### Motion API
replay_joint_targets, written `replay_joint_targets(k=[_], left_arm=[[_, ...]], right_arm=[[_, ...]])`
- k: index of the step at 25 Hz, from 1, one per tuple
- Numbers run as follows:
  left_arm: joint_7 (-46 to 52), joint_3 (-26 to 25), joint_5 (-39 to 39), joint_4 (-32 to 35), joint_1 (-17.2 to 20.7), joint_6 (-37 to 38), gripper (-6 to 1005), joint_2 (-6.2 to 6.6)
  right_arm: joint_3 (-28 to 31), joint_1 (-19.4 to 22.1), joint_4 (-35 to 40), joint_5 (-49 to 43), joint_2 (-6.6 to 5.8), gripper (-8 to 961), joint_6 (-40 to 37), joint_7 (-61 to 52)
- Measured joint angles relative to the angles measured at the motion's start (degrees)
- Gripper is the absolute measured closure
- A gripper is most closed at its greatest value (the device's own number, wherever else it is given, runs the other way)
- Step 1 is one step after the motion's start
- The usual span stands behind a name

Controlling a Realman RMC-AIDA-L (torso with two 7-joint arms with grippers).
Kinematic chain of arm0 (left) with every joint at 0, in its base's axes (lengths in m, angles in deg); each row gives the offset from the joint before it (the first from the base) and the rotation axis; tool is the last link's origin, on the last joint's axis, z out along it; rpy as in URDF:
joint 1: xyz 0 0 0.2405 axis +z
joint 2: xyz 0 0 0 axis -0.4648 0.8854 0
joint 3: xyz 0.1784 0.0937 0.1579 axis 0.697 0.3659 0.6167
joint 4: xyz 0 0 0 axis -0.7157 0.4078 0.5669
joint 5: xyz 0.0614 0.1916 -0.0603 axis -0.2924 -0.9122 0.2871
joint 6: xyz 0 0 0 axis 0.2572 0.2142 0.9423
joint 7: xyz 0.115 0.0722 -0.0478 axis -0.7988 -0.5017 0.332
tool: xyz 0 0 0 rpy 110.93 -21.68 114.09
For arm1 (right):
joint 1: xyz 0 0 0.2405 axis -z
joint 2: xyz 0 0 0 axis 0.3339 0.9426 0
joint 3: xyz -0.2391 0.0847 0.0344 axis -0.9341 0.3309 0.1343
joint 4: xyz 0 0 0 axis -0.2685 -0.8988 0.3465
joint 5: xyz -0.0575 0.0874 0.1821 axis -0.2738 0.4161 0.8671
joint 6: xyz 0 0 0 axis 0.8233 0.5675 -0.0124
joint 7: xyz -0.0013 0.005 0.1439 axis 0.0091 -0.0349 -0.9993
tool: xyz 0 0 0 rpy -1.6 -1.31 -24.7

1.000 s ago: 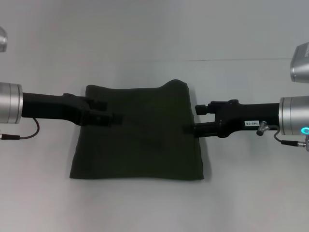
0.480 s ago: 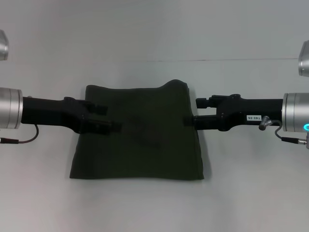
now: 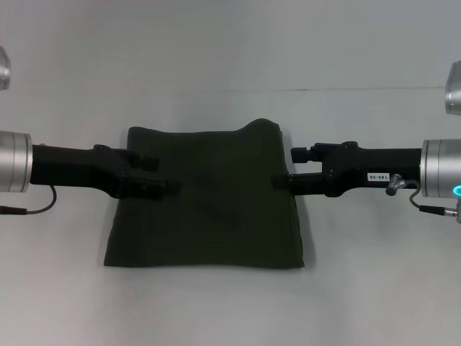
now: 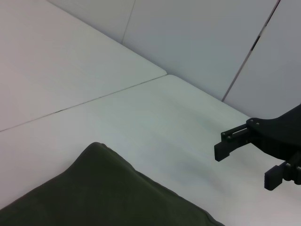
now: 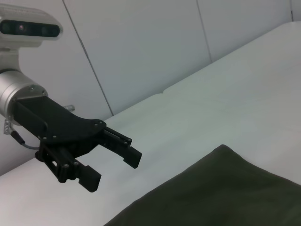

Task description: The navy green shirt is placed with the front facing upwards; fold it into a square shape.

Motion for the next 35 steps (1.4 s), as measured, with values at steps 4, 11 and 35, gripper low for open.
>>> replay_joint_targets(k=[4,11,35], left_arm=[[0.06,-0.08,-0.1,0.0,0.0,0.0,140,0.0],[0.06,-0.12,-0.03,-0.01,0.0,0.01,139,0.0],[-0.55,0.32,0.19,1.99,1.15,0.0,140,-0.81]], right_arm=[[0.04,0.0,0.0,0.0,0.0,98,-0.29,0.0],[0.21,0.0,0.0,-0.01,0.0,98,-0.29,0.0],[0.34,0.0,0.0,-0.01,0.0,98,-0.27,0.09]])
